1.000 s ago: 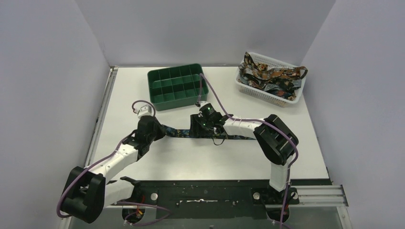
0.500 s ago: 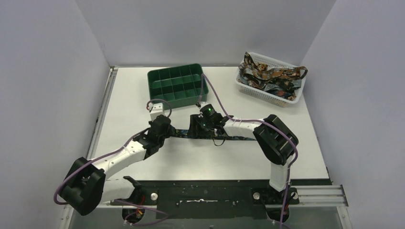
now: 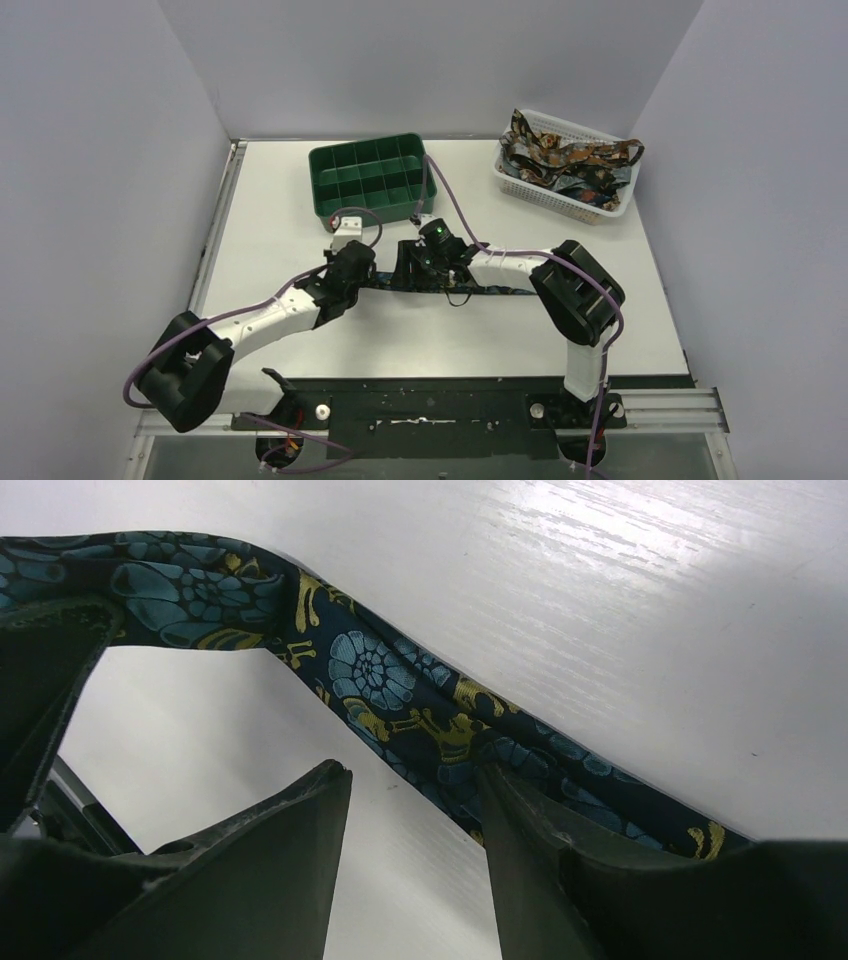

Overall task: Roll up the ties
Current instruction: Roll the tie at the center of the board.

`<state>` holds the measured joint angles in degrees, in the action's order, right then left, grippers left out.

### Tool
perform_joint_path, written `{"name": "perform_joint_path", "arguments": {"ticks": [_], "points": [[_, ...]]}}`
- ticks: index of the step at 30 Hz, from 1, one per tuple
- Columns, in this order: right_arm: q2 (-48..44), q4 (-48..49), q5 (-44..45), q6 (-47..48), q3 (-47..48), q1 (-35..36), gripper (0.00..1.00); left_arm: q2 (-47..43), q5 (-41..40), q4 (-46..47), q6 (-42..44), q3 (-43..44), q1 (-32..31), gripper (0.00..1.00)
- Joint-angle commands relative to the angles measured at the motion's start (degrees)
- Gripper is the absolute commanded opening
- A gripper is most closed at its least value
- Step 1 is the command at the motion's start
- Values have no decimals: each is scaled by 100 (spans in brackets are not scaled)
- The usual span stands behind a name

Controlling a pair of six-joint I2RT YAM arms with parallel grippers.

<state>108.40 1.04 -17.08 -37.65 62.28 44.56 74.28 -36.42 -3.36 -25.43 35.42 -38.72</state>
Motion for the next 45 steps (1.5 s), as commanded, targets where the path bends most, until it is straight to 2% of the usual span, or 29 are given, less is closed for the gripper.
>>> {"name": "perform_joint_path", "arguments": {"ticks": [1,6,10,14,20,30,34,39,45], "points": [[-208,460,-271,-314,-129,-60,53,156,-240,113,215,286,-194,6],[-570,849,-437,-677,-310,-228,58,423,-411,133,227,387,-426,6],[-1058,902,-21,-935,-748,-433,59,577,-529,144,262,467,-556,7],[-1518,724,599,-1021,-1153,-583,61,704,-402,254,316,507,-680,14],[-1881,569,744,-1042,-1393,-736,63,1102,71,520,285,638,-838,23],[-1944,329,670,-904,-1288,-748,65,1338,1046,838,210,677,-839,37],[-1845,441,367,-830,-1229,-747,66,968,1403,919,53,714,-799,49],[-1757,600,136,-794,-1109,-740,70,188,1607,764,-70,825,-641,56],[-1489,886,-220,-430,-846,-518,76,-779,2068,530,-500,320,177,61]]}}
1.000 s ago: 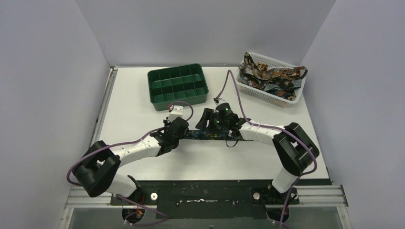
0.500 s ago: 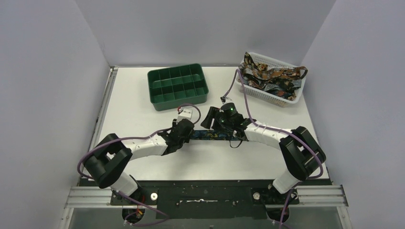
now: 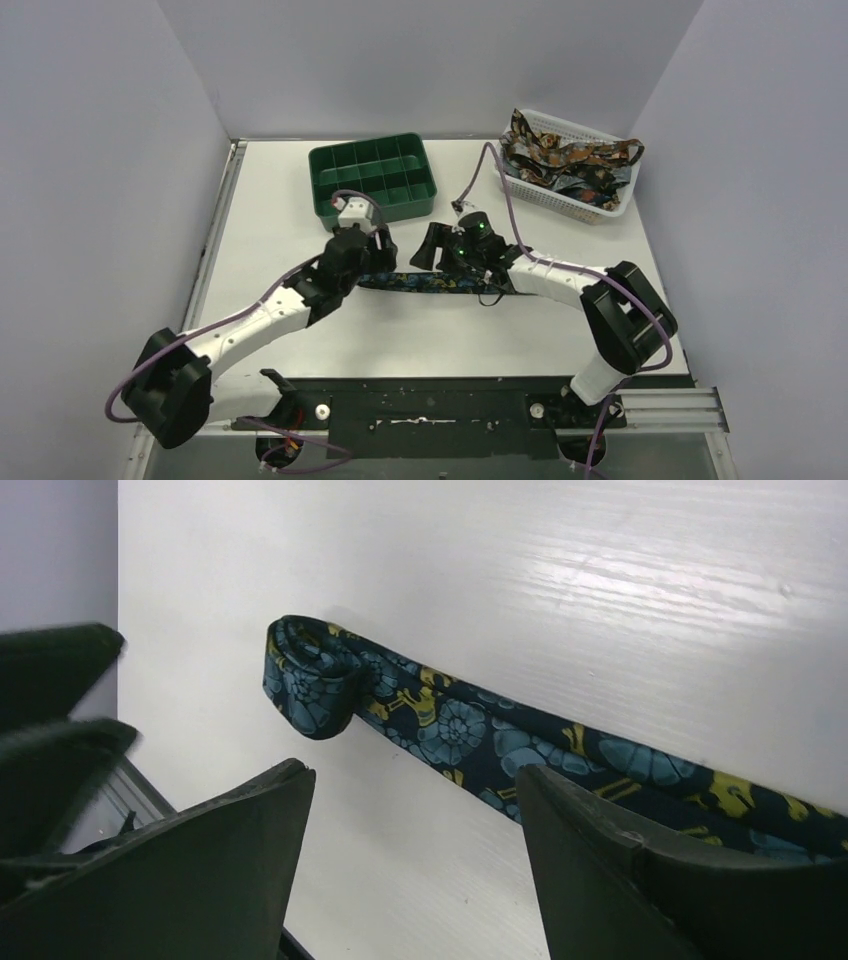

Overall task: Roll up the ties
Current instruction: Roll the tie at the center of the board.

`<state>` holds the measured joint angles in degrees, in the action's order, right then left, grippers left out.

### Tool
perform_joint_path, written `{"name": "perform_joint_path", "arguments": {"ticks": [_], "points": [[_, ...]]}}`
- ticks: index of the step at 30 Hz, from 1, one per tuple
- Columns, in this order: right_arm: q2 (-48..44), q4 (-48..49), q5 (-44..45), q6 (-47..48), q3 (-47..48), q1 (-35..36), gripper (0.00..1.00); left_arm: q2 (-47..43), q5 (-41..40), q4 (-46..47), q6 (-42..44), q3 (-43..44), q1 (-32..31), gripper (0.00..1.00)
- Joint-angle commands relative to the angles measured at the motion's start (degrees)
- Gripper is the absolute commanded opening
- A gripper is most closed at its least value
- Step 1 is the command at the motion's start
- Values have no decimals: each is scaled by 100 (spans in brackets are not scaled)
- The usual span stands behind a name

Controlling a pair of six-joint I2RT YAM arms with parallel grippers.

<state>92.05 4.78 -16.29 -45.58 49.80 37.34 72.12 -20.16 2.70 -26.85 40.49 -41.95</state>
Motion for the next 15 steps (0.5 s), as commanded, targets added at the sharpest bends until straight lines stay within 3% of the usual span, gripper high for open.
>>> {"name": "perform_joint_path", "arguments": {"ticks": [1,4,9,13,15], "points": [[200,541,-274,643,487,301,77,-718,526,-100,-452,-326,692,61],[330,828,147,1789,655,702,81,-1136,1009,-194,-777,-746,1491,64],[621,1426,749,4572,781,1440,93,-1444,2448,-241,-1221,-1298,3082,66],[1276,1234,77,5588,1354,1452,95,-1457,3286,-135,-1361,-1609,3963,66],[1497,1083,-179,5854,1599,1462,99,-1451,3468,-47,-1437,-1694,4096,66]]}}
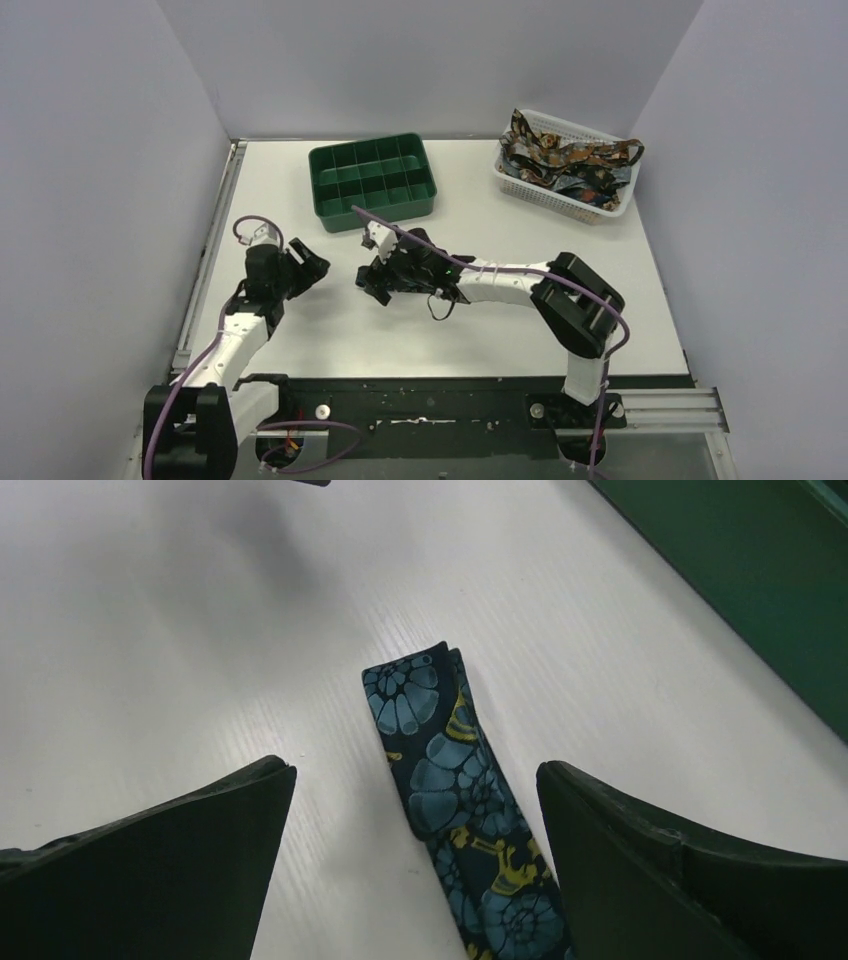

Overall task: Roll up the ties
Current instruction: Roll the tie at the center of the board.

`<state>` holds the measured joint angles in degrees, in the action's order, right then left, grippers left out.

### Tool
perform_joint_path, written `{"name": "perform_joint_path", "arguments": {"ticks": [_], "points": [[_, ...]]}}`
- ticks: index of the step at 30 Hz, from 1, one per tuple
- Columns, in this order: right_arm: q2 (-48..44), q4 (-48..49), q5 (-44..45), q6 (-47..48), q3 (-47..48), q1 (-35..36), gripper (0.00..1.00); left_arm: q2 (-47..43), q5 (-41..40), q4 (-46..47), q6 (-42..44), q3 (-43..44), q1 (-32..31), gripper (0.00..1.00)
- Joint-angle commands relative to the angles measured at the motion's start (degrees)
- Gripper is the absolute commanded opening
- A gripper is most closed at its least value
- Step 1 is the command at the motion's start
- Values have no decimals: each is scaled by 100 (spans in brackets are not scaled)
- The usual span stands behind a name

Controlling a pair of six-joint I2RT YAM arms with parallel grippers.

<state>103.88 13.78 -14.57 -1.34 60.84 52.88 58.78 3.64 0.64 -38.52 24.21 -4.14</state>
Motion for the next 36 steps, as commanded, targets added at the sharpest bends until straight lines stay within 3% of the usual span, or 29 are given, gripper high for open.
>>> {"name": "perform_joint_path", "arguments": {"ticks": [1,15,17,29,32,36], "points": [[425,21,-450,1569,658,-93,100,-122,1151,174,-304,-73,344,66],[1744,-830,-977,1991,1687,-193,96,-235,1315,108,-364,-71,603,66],[1870,-878,-1118,2042,1803,-241,90,-234,1334,161,-408,-117,620,66],[1940,-1360,-1453,2491,1906,-219,32,-288,1341,231,-501,-260,655,66],[1838,-1360,-1658,2469,1893,-162,31,-210,1372,287,-518,-292,660,66],[1821,-1618,-1727,2567,1900,-55,37,-169,1367,347,-521,-354,660,66]]}}
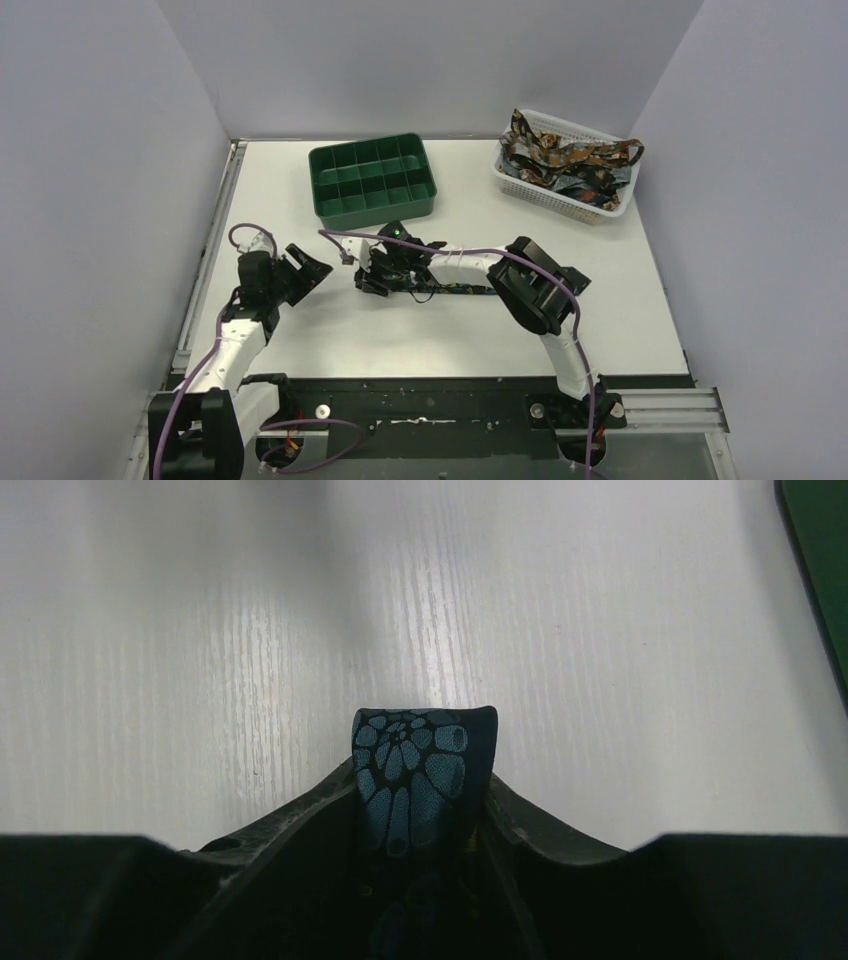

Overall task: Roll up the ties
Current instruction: Roll the tie at the center of the board.

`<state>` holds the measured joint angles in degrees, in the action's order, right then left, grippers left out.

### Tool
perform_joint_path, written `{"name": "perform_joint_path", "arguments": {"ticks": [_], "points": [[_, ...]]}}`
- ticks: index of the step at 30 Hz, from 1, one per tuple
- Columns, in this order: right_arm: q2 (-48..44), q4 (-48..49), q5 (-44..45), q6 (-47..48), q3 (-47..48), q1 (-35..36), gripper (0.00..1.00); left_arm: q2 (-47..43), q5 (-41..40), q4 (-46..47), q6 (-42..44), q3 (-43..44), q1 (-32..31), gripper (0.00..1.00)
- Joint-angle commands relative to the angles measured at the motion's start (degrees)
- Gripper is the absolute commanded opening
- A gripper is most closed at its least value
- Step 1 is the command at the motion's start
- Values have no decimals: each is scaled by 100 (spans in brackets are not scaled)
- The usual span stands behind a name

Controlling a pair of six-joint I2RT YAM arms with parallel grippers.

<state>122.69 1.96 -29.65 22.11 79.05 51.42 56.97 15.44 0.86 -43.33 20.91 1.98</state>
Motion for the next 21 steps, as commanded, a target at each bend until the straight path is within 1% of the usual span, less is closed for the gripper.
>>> {"name": "perform_joint_path", "arguments": {"ticks": [1,3,5,6,10,12,13,16,18,21], "points": [[-44,-457,-137,223,97,91,46,28,199,360,-51,-44,48,66],[-18,-504,49,224,143,81,56,42,230,394,-62,-79,48,66],[-55,-510,233,231,165,47,73,54,239,433,-69,-118,44,66],[-111,-519,280,203,183,31,78,52,247,467,-74,-140,48,66],[-548,-289,527,-67,153,-2,90,86,297,625,-126,-200,46,66],[-846,-102,827,-233,19,-7,94,95,318,659,-123,-193,48,66],[-1008,33,1108,-429,-127,-9,98,94,311,669,-123,-192,48,66],[-1467,278,1564,-1088,-458,-23,100,86,310,777,-130,-224,45,67],[-1790,501,1558,-1628,-771,-72,100,99,354,920,-172,-267,48,67],[-2276,938,1869,-2805,-1357,-157,100,144,452,1098,-227,-307,44,70]]}}
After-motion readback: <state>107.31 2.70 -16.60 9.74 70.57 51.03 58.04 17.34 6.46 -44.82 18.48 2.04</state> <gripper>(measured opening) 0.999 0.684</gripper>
